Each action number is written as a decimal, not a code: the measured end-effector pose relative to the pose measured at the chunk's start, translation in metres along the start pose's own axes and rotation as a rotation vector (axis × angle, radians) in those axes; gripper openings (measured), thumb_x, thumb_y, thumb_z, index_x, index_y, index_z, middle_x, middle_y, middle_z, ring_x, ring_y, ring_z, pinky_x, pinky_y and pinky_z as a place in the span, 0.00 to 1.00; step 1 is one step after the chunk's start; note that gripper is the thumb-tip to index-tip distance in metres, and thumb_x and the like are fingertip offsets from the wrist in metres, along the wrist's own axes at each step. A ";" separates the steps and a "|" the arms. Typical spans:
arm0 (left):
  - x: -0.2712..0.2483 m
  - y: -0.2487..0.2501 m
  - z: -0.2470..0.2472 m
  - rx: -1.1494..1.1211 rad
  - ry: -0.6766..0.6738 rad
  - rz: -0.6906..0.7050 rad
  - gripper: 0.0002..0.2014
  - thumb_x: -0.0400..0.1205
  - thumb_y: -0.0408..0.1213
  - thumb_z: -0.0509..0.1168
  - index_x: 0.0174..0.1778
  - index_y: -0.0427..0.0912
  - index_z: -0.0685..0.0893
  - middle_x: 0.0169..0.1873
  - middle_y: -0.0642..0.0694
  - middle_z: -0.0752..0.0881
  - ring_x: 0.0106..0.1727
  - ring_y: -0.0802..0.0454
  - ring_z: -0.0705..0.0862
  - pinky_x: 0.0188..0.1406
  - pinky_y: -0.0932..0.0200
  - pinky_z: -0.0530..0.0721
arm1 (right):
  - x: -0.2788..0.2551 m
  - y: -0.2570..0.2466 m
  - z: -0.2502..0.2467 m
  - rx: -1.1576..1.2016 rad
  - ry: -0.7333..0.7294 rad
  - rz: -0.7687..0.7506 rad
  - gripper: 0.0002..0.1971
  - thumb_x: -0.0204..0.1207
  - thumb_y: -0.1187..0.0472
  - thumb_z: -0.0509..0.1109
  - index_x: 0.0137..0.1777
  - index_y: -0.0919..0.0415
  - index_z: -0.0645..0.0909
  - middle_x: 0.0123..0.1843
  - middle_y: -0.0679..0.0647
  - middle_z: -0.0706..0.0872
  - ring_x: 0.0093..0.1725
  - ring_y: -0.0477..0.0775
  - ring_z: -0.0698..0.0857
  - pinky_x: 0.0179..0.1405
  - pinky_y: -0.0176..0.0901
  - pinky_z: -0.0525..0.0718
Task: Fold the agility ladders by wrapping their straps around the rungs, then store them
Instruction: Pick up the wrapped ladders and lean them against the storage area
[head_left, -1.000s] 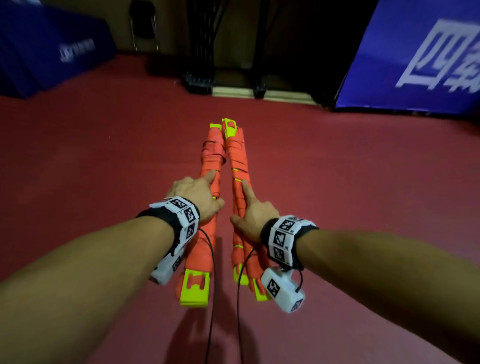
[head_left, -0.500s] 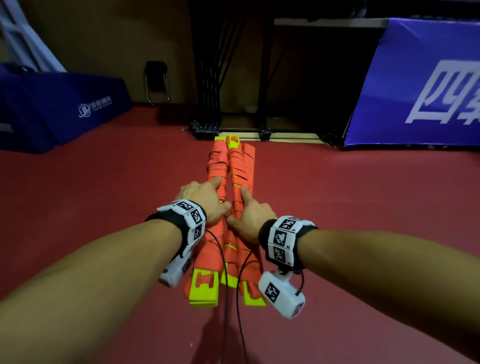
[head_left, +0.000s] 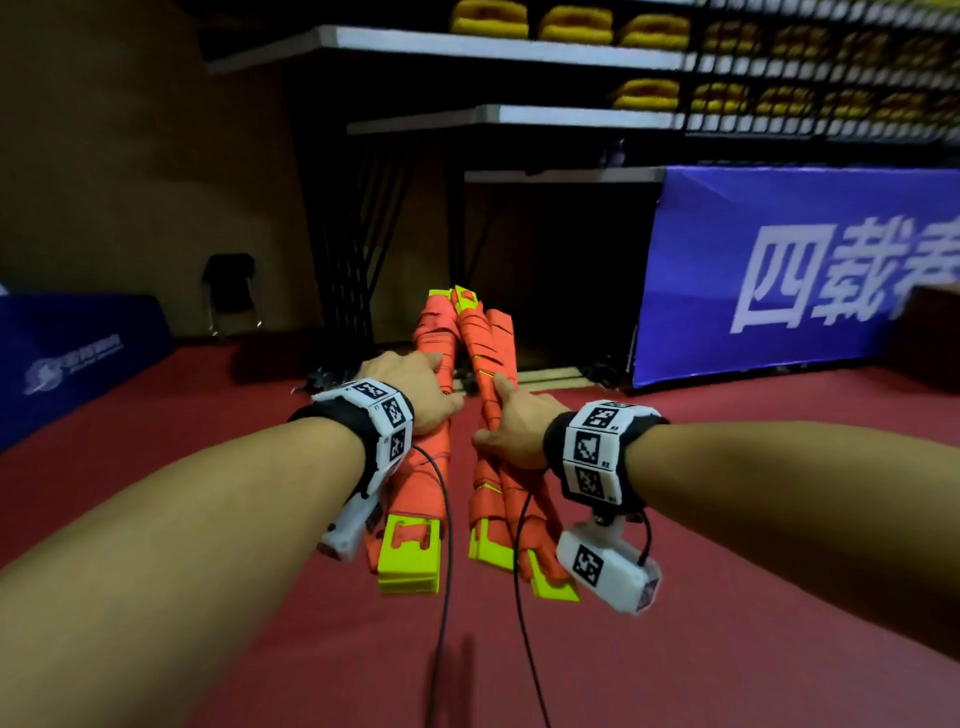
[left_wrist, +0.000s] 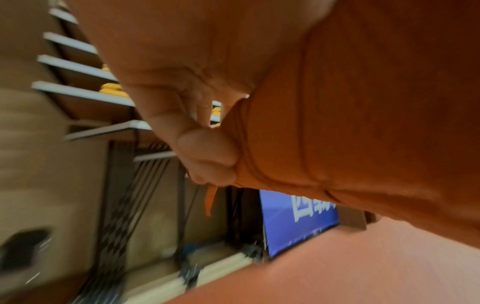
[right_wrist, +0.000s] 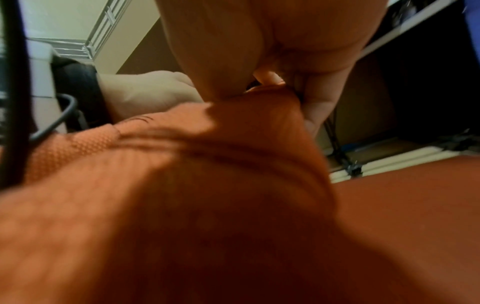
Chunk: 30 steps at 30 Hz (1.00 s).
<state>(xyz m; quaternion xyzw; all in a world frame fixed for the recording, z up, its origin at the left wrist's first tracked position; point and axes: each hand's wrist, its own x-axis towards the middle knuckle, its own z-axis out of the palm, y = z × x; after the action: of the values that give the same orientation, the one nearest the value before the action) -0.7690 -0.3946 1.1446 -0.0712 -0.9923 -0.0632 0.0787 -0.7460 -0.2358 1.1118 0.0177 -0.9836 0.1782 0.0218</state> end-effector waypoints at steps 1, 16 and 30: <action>0.031 -0.006 -0.003 -0.005 0.019 0.022 0.36 0.78 0.64 0.65 0.84 0.61 0.67 0.73 0.38 0.81 0.72 0.34 0.78 0.67 0.46 0.78 | 0.027 -0.004 -0.004 -0.018 0.027 0.011 0.36 0.76 0.41 0.71 0.78 0.54 0.61 0.58 0.62 0.84 0.54 0.65 0.85 0.49 0.49 0.83; 0.464 -0.054 -0.020 0.008 0.104 0.189 0.34 0.77 0.63 0.64 0.81 0.60 0.71 0.70 0.40 0.83 0.68 0.34 0.81 0.60 0.48 0.80 | 0.418 -0.012 -0.071 -0.124 0.122 0.155 0.25 0.79 0.45 0.71 0.68 0.55 0.66 0.58 0.62 0.85 0.52 0.65 0.85 0.49 0.53 0.85; 0.875 -0.059 0.003 0.002 0.127 0.252 0.27 0.77 0.61 0.65 0.70 0.54 0.80 0.61 0.39 0.86 0.62 0.34 0.83 0.50 0.51 0.78 | 0.836 0.032 -0.127 -0.194 0.196 0.137 0.28 0.77 0.45 0.71 0.70 0.56 0.66 0.61 0.63 0.85 0.56 0.66 0.85 0.46 0.47 0.77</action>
<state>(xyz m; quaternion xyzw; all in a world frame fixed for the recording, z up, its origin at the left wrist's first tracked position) -1.6333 -0.3373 1.2796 -0.1908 -0.9687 -0.0563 0.1488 -1.5772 -0.1835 1.2603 -0.0692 -0.9882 0.0843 0.1073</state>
